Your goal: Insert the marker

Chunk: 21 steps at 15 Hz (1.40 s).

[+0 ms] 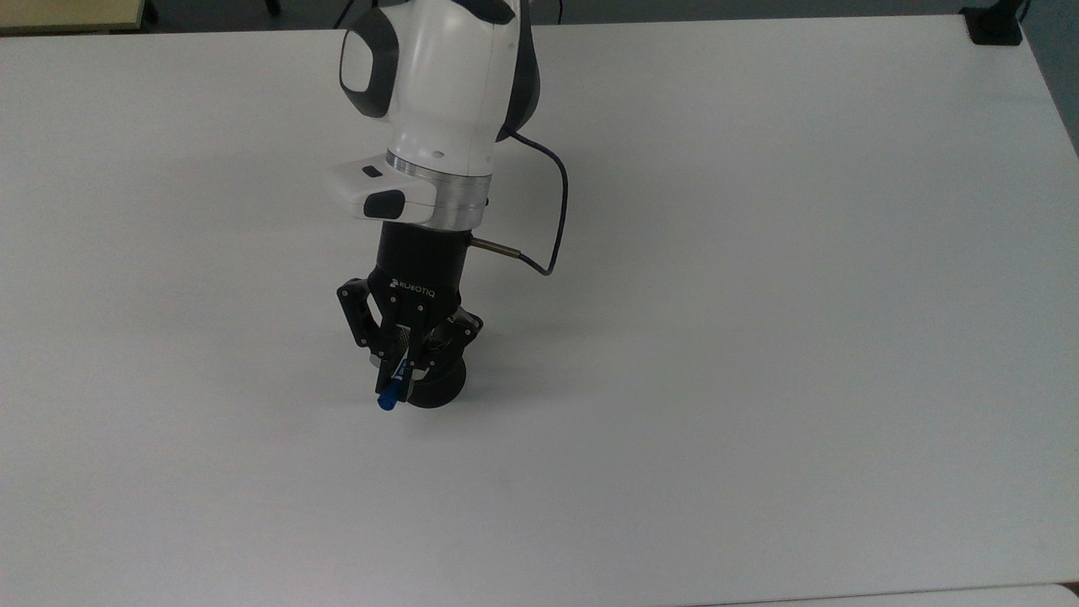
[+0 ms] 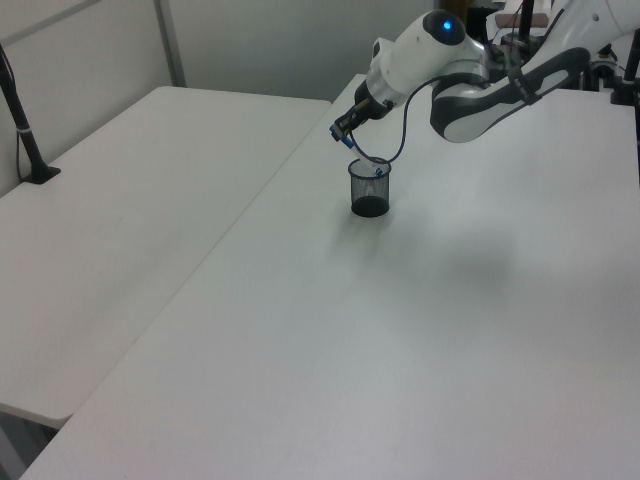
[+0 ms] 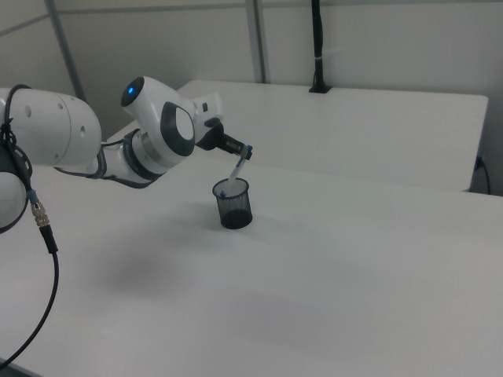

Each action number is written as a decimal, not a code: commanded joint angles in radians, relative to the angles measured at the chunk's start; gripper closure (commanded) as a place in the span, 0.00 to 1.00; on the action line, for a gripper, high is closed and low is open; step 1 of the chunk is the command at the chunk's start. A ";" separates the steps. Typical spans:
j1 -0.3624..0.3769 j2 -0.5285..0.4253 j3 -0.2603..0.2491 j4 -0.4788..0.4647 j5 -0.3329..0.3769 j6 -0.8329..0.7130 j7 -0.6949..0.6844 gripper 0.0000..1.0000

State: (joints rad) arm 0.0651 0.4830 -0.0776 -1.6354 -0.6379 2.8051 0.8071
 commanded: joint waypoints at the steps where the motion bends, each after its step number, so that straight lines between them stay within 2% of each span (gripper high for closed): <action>1: 0.013 0.003 -0.010 -0.004 -0.078 0.020 0.073 0.55; 2: 0.013 0.003 -0.010 -0.004 -0.078 0.019 0.073 0.31; 3: 0.015 0.003 -0.010 -0.004 -0.078 0.019 0.073 0.13; 4: 0.015 0.002 -0.010 -0.001 -0.077 0.017 0.072 0.00; 7: 0.031 -0.029 0.001 0.000 -0.068 -0.010 0.070 0.00; 11: 0.088 -0.084 0.019 0.014 -0.014 -0.214 0.054 0.00; 15: 0.113 -0.159 0.075 0.011 0.119 -0.435 -0.048 0.00; 18: 0.137 -0.213 0.075 0.009 0.203 -0.594 -0.124 0.00; 21: 0.137 -0.283 0.075 -0.001 0.340 -0.757 -0.326 0.00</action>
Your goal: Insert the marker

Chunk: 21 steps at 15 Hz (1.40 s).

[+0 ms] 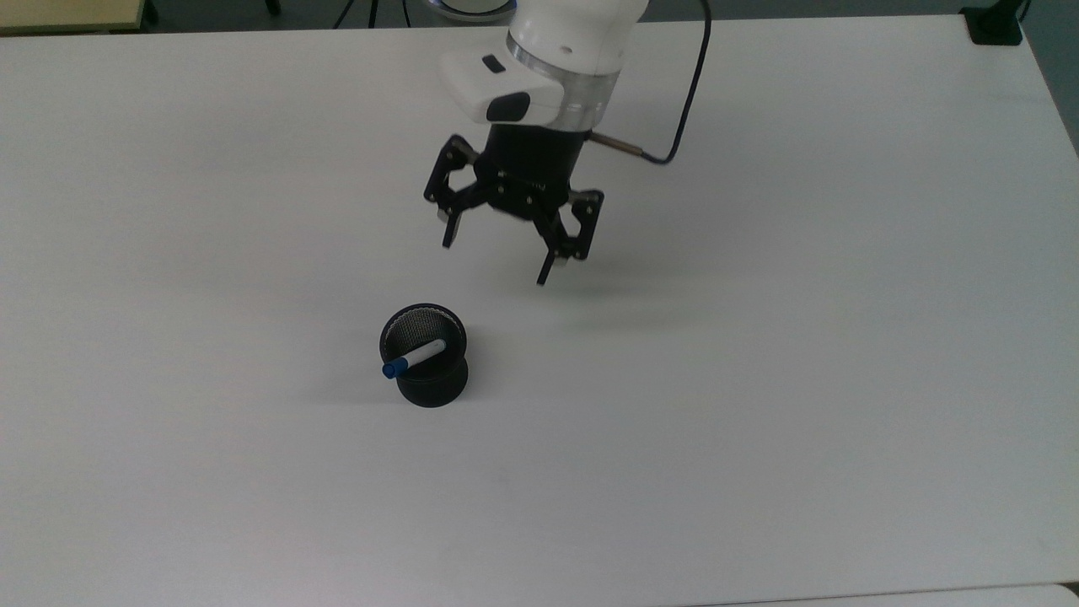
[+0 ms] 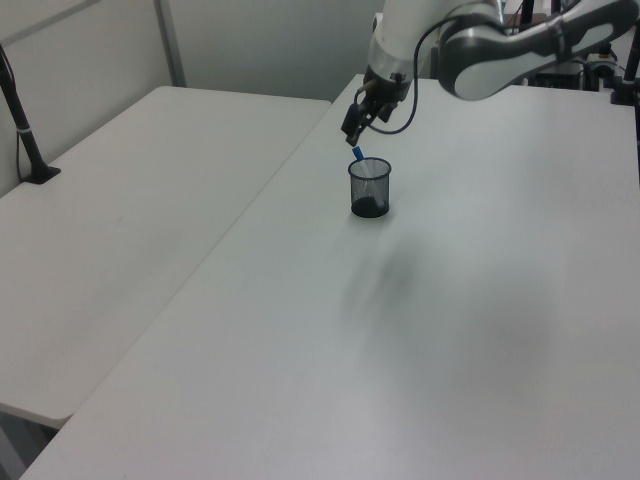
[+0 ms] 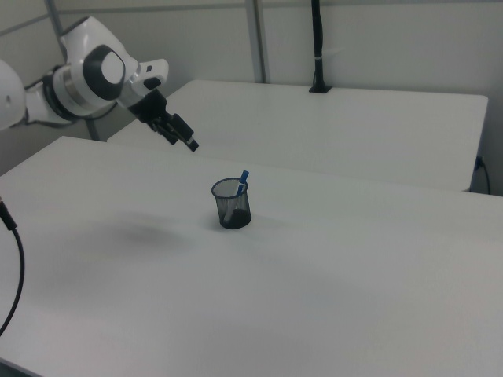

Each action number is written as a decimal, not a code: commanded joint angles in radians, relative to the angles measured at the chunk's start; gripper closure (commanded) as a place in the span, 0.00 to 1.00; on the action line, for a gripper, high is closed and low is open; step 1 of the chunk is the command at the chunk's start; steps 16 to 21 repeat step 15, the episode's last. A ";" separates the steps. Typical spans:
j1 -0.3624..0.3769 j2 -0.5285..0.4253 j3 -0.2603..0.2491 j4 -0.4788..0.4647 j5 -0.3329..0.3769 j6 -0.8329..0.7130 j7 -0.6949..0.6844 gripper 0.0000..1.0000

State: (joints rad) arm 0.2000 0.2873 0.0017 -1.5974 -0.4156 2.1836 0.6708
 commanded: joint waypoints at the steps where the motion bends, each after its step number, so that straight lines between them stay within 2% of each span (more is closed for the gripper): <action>1: -0.002 -0.114 -0.005 -0.048 0.154 -0.184 -0.264 0.00; 4: -0.019 -0.184 -0.014 -0.053 0.239 -0.313 -0.431 0.00; 9: -0.128 -0.272 -0.003 -0.049 0.369 -0.531 -0.756 0.00; 11: -0.160 -0.284 0.018 -0.049 0.386 -0.553 -0.758 0.00; 14: -0.152 -0.280 0.017 -0.047 0.380 -0.548 -0.686 0.00; 21: -0.149 -0.280 0.017 -0.047 0.379 -0.551 -0.679 0.00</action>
